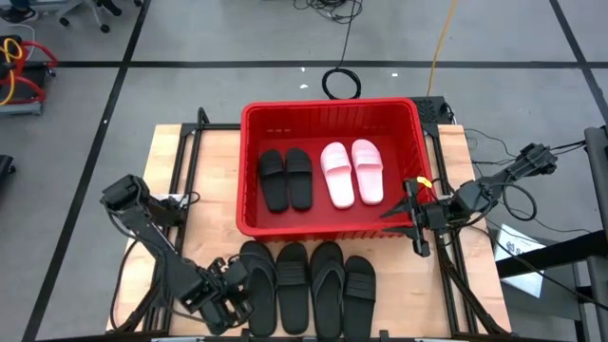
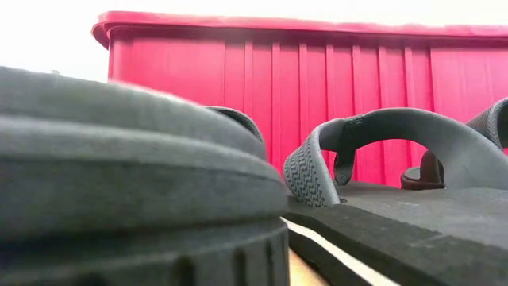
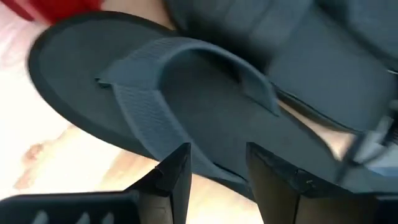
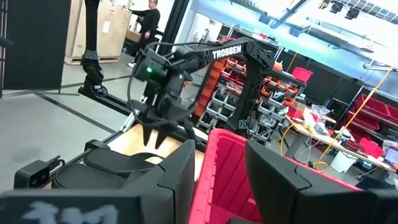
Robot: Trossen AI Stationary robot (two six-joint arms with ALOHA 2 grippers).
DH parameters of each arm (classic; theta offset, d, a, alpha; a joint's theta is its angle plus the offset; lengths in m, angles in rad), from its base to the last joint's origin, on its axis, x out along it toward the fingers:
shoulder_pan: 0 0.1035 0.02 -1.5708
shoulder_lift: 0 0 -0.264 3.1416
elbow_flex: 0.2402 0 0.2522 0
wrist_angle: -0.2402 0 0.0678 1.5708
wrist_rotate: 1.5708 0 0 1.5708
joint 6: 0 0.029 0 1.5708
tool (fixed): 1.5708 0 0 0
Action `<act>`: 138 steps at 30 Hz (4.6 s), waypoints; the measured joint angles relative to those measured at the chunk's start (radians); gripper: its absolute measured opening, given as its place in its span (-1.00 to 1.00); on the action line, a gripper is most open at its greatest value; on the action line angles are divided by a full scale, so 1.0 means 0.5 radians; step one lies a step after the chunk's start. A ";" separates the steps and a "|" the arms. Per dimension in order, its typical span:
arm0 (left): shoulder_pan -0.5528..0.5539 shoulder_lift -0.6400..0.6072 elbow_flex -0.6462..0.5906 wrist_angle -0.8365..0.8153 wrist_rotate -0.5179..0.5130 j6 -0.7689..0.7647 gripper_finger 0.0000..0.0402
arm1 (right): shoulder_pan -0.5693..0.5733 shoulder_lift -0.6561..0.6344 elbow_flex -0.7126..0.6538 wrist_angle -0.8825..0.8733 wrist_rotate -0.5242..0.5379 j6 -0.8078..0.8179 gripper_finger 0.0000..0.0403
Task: Pick and place slides into bin
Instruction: Put the black slipper into the red bin
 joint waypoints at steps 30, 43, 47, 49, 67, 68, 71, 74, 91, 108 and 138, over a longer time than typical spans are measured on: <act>0.089 -0.509 -0.325 0.045 0.002 0.038 -0.27 | -0.001 0.000 0.000 0.001 0.010 0.001 -0.35; 0.060 -1.012 -1.367 1.439 -0.016 -0.086 -0.27 | -0.001 0.000 0.000 0.001 0.010 0.001 -0.36; 0.068 -1.067 -1.580 1.731 -0.024 -0.100 -0.27 | -0.001 0.001 0.000 0.002 0.010 0.001 -0.36; 0.072 -1.066 -1.652 1.827 -0.033 -0.104 -0.27 | -0.001 0.002 0.001 0.003 0.035 0.001 -0.36; 0.074 -1.061 -1.763 2.019 -0.035 -0.046 -0.27 | -0.002 0.004 0.001 0.002 0.167 0.001 -0.36; 0.078 -1.061 -1.763 2.020 -0.036 -0.046 -0.27 | -0.002 0.004 0.001 0.001 0.167 0.002 -0.36; 0.090 -1.061 -1.763 2.020 -0.042 -0.046 -0.27 | -0.002 0.004 0.001 0.002 0.167 0.001 -0.35; 0.108 -1.052 -1.763 2.020 -0.040 -0.045 -0.27 | -0.002 0.004 0.001 0.002 0.167 0.001 -0.36; 0.119 -0.622 -1.761 2.603 0.019 -0.009 -0.27 | -0.002 0.004 0.001 0.002 0.168 0.001 -0.35; 0.119 -0.558 -1.761 2.861 0.048 0.047 -0.95 | -0.002 0.003 0.001 0.002 0.320 -0.001 -0.36; 0.200 -0.569 -0.122 1.776 0.534 0.743 -1.00 | -0.002 0.004 0.001 0.002 0.319 0.000 -0.36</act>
